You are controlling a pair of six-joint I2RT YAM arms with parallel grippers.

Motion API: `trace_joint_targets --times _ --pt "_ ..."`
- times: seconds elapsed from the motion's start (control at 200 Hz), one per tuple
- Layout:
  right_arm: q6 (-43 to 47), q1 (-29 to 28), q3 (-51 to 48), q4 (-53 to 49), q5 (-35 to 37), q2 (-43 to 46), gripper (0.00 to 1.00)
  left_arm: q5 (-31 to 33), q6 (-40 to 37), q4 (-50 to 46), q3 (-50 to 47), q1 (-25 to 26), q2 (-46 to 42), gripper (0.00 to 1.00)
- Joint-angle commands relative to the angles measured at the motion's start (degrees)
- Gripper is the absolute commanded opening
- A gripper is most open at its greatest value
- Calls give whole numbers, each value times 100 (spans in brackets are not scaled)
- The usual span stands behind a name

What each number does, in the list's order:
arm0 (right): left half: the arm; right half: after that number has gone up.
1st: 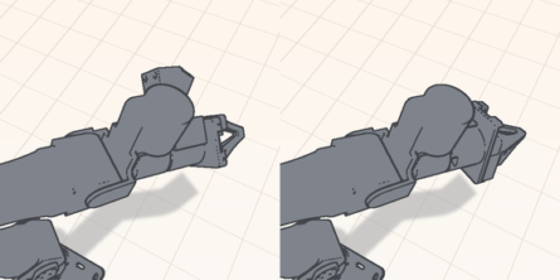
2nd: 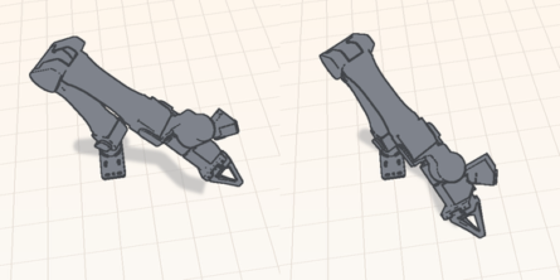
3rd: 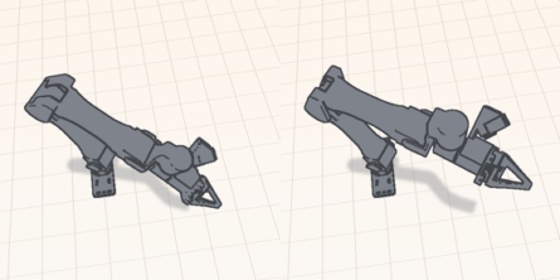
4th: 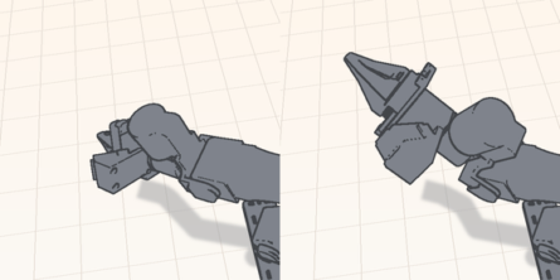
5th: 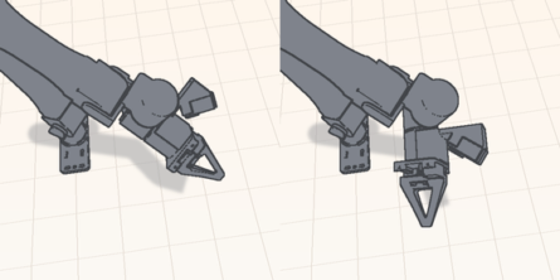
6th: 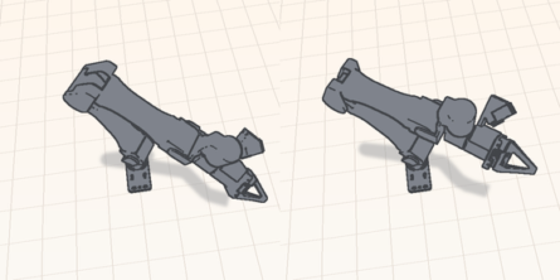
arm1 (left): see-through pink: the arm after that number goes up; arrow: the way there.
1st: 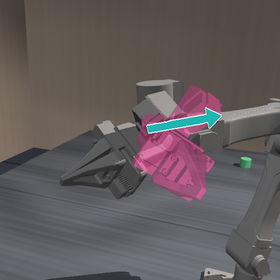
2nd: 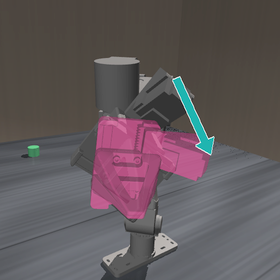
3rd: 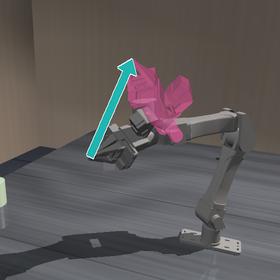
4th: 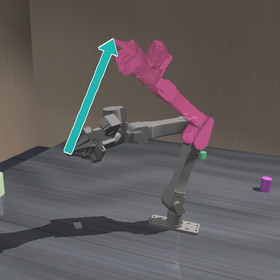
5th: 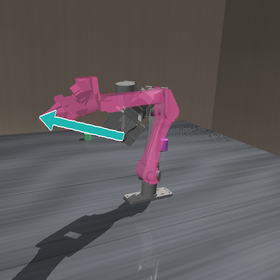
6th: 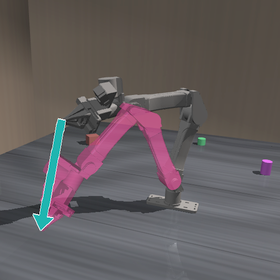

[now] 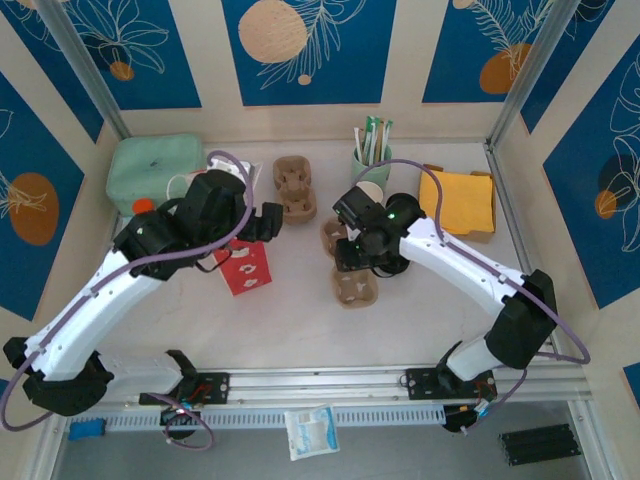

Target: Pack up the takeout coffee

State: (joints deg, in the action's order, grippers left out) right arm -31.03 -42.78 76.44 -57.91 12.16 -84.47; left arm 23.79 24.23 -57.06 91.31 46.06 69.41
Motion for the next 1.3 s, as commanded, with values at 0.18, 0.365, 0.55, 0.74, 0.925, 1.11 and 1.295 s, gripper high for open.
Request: trace_joint_targets --times 0.18,0.365,0.55,0.74,0.925,1.11,1.295 --pt "112 195 21 -133 -257 402 35 -342 -682 -360 515 -356 663 100" --pt "137 270 -53 -133 -311 525 35 -108 -875 -244 599 -408 984 99" --pt "171 314 -101 -136 -335 598 35 177 -1068 -82 634 -543 1201 99" --pt "200 371 -111 -150 -381 686 35 160 -1290 45 634 -669 1388 98" --pt "252 476 -81 -177 -450 770 35 -137 -1485 121 708 -669 1503 76" --pt "315 616 -85 -194 -504 857 35 -477 -1499 68 792 -669 1571 46" --pt "382 819 -101 -177 -605 943 35 -947 -1275 7 983 -660 1522 7"
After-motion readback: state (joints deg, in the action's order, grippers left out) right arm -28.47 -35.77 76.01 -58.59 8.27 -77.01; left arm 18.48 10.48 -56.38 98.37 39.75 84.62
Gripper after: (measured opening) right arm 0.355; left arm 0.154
